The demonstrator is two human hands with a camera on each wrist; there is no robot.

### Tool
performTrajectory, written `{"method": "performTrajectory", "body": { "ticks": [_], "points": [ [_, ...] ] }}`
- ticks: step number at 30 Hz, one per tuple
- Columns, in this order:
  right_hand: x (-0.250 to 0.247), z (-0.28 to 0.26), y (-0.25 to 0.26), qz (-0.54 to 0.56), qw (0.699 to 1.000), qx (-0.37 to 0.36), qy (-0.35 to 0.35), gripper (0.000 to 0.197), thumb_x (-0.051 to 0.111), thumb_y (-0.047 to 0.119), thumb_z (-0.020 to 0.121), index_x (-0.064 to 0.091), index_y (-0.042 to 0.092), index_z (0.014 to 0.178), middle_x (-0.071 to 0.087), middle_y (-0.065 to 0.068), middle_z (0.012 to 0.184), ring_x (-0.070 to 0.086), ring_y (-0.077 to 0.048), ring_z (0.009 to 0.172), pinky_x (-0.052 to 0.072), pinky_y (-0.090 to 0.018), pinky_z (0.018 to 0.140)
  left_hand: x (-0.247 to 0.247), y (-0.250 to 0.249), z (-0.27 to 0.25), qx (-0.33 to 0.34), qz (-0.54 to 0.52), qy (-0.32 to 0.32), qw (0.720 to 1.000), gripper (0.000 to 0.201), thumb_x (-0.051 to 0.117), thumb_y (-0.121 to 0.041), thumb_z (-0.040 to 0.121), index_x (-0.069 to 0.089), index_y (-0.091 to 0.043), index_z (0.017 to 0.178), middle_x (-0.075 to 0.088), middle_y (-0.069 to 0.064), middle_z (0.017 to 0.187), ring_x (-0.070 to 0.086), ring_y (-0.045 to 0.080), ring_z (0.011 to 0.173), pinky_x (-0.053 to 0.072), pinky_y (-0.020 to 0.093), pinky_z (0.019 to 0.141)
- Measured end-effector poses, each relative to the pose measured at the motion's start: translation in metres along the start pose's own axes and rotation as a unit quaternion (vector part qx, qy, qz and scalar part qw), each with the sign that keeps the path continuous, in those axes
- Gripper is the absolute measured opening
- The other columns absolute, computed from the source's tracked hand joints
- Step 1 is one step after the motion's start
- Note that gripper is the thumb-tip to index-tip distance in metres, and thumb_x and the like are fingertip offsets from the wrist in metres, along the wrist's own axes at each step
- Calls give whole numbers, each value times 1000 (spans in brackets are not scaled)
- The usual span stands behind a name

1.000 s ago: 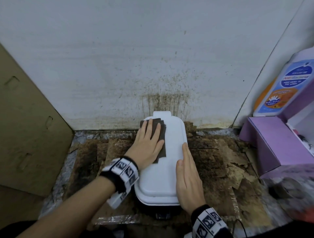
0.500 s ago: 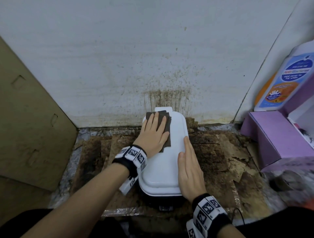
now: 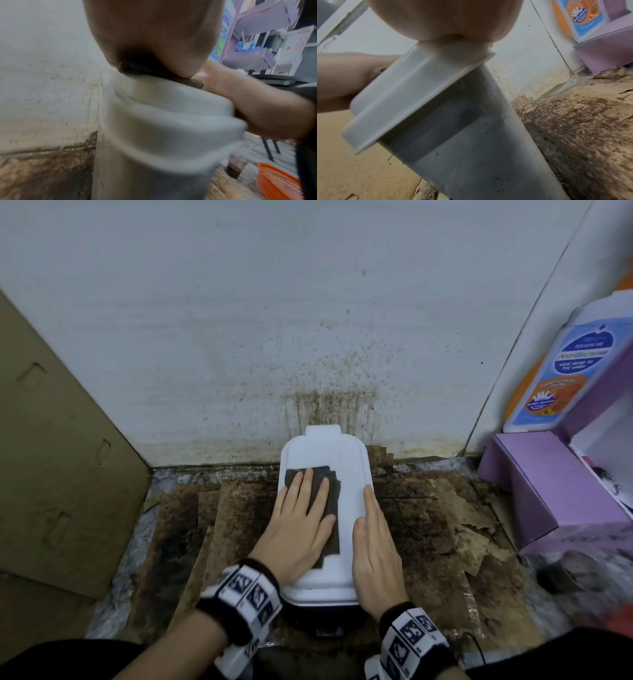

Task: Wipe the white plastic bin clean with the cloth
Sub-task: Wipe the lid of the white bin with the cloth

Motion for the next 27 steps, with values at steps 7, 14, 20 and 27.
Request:
{"method": "performTrajectory", "body": {
  "ticks": [7, 14, 20, 27],
  "points": [
    [-1, 1, -2, 6, 1000, 19, 11, 64, 12, 63, 97, 2, 44, 157, 1, 34, 162, 2, 16, 147, 9, -22, 124, -21, 26, 113, -21, -2, 27, 999, 65, 16, -46, 108, -2, -15, 162, -9, 16, 170, -8, 31, 158, -1, 45, 126],
    [-2, 1, 0, -3, 1000, 17, 13, 60, 16, 56, 102, 3, 40, 158, 3, 30, 163, 4, 13, 148, 9, -19, 121, -19, 27, 106, -15, -17, 44, 999, 63, 22, -39, 110, -5, -14, 161, -14, 17, 169, -13, 31, 157, -5, 45, 125],
    [-1, 1, 2, -2, 1000, 9, 16, 60, 15, 56, 102, 4, 38, 159, 4, 26, 165, 5, 10, 150, 9, -21, 122, -3, 8, 17, -1, -29, 47, 998, 75, 2, -58, 99, -9, -18, 162, -21, 12, 168, -21, 27, 156, -10, 44, 125],
    [-2, -7, 2, 17, 1000, 9, 13, 63, 11, 59, 99, 5, 39, 159, 6, 27, 164, 6, 11, 149, 8, -23, 123, 8, -21, -56, -29, -10, -35, 999, 69, -7, -52, 103, 2, -16, 162, -1, 16, 170, -1, 31, 158, 3, 48, 126]
  ]
}}
Point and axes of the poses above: each hand's wrist, its own z-axis towards the middle knuckle, its own x-axis out of the palm, y = z × x, the point moved 6 cm from there along z, towards the middle knuckle
